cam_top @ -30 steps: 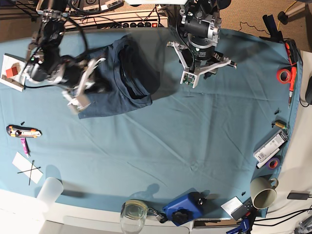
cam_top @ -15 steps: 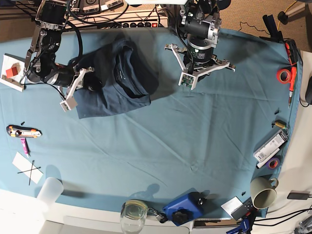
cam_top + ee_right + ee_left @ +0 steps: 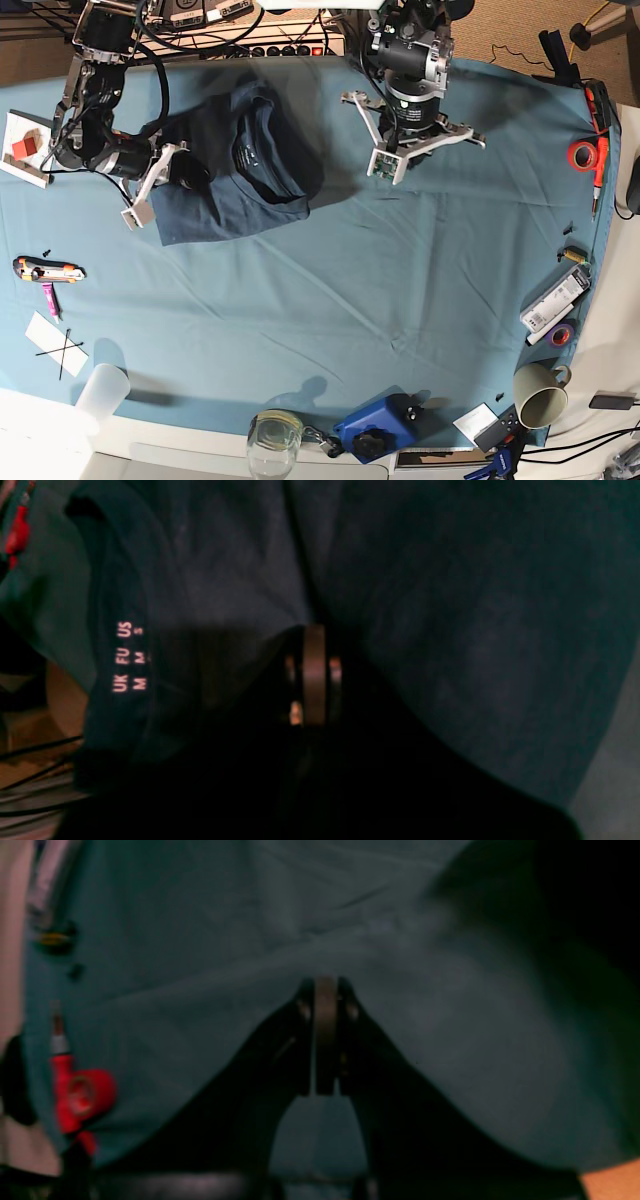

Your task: Fold the T-shirt properly

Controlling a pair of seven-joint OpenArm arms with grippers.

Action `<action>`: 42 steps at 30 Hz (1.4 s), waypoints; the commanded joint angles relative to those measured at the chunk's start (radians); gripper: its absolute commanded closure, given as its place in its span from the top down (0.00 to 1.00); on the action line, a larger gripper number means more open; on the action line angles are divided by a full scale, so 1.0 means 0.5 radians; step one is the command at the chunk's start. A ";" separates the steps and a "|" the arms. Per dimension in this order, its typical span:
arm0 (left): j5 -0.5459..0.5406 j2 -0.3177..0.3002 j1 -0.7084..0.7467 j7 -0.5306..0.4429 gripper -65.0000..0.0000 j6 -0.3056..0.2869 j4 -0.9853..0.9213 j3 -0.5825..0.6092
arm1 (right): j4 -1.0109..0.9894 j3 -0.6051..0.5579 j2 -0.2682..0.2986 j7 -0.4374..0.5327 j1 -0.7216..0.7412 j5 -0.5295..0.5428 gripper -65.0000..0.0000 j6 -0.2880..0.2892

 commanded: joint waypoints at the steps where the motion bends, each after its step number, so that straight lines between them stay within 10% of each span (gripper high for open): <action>1: 0.045 0.010 -0.005 -0.038 0.00 0.008 0.034 0.005 | 0.102 0.005 0.025 -0.010 0.014 0.055 0.00 0.002; 14: 0.146 -0.066 -0.004 -0.010 0.00 0.007 0.034 0.005 | 0.353 -0.239 -0.047 0.026 0.102 -0.119 0.00 0.002; 24: -0.140 -0.067 0.001 0.018 0.00 -0.108 0.034 -0.378 | 0.219 -0.658 -0.047 0.256 0.102 -0.754 0.00 -0.180; 42: -0.693 -0.174 0.175 0.123 0.00 -0.309 0.159 -0.980 | 0.758 -0.352 -0.047 0.101 -0.097 -0.757 0.00 -0.208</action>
